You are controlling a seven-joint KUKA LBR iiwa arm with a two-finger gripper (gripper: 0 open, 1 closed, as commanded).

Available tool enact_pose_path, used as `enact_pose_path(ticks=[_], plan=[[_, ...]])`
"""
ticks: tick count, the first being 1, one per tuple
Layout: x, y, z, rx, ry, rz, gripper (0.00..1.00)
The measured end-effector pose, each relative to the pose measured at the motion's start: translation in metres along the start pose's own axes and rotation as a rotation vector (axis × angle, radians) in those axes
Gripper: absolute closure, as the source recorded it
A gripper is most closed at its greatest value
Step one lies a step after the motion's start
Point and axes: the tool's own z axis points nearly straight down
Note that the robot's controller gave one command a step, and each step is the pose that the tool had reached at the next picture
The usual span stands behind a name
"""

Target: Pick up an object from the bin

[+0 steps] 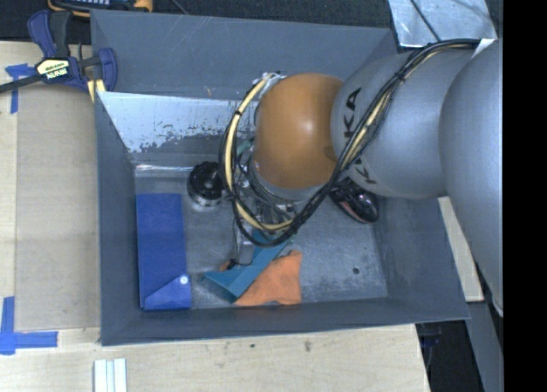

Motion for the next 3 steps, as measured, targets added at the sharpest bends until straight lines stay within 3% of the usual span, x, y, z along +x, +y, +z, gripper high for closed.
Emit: enact_pose_path(ticks=[1,2,3], plan=[[-0.013,-0.039,0.024,0.002,0.005,0.027,0.00],[0.002,-0.047,0.039,0.004,-0.004,0.033,0.00],[0.018,-0.046,0.059,-0.002,0.018,-0.133,1.00]])
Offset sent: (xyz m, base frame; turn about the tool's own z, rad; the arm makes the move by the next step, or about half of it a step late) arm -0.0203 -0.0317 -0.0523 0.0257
